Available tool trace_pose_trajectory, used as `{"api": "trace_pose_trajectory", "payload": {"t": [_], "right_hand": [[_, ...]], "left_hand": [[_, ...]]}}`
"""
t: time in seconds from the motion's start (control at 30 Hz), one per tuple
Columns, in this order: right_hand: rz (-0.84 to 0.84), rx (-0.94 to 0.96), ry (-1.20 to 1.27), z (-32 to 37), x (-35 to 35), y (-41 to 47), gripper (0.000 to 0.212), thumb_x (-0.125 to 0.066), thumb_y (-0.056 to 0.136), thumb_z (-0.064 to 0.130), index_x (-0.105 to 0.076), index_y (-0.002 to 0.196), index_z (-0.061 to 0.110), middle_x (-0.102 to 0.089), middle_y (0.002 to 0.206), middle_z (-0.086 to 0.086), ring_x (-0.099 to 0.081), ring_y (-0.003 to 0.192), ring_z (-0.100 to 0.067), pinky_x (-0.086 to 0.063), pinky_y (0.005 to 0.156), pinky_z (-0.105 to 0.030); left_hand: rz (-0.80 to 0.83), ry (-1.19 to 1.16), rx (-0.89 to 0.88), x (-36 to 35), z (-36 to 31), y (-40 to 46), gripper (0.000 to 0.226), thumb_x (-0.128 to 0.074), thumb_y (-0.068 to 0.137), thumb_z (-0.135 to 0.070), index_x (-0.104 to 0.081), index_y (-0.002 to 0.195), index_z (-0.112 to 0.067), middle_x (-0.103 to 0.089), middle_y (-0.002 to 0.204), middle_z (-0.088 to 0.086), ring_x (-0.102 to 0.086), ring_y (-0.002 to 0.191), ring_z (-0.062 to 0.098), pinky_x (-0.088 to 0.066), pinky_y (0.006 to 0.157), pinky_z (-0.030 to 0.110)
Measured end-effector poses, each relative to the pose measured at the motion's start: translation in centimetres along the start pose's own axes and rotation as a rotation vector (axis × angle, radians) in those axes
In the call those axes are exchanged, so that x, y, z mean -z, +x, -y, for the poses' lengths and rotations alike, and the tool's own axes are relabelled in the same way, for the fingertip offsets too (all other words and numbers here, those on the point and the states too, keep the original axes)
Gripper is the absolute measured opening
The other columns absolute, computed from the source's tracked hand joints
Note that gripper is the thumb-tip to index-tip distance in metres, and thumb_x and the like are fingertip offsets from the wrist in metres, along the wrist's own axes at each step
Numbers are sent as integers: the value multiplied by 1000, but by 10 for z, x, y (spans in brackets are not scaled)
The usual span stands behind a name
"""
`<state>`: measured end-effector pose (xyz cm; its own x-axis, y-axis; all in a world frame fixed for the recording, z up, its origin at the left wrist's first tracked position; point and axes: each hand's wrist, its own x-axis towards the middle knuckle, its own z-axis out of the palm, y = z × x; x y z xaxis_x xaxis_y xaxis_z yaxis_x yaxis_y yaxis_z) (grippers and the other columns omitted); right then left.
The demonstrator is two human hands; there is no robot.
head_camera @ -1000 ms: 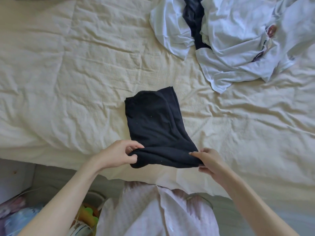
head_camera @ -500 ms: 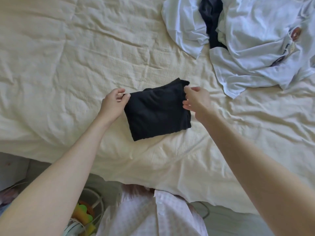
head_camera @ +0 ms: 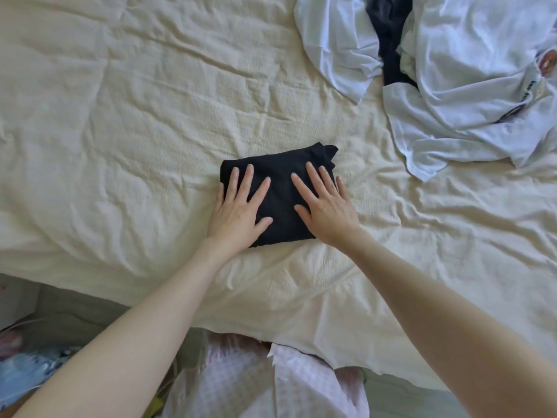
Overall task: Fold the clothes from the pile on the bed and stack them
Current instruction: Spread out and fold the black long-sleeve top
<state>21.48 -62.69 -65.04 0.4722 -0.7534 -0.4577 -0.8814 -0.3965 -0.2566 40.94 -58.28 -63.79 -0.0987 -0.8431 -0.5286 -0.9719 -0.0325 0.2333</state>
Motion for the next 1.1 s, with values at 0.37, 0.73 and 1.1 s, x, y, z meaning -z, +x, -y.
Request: {"api": "trace_pose_trajectory", "payload": {"t": [0.37,0.73,1.1], "right_hand": [[72,-800,1151,-17,39,14,51,-61,80,58,-59,89,9,-62,90,-1,-59,87,-18,-47,76,-29],[333,-782,1446,-36,51,14,18,-65,88,19,-63,105,14,-63,116,-1,-61,101,-20,-53,73,-36],[297,-743,1540,-14,107,-100,22,-63,89,16,-65,111,16,-68,110,-3,-66,98,-20,-56,70,-36]], "left_hand": [[-182,-1184,724,15,21,-8,49,-55,93,-37,-43,134,-13,-55,129,2,-58,107,18,-48,89,31],[-33,-1519,651,29,24,-1,29,-55,95,-29,-49,123,-24,-62,115,-4,-62,99,16,-52,74,36],[-10,-1509,453,86,2,-90,28,-65,86,-34,-60,113,-28,-70,106,-3,-67,96,19,-53,75,35]]}}
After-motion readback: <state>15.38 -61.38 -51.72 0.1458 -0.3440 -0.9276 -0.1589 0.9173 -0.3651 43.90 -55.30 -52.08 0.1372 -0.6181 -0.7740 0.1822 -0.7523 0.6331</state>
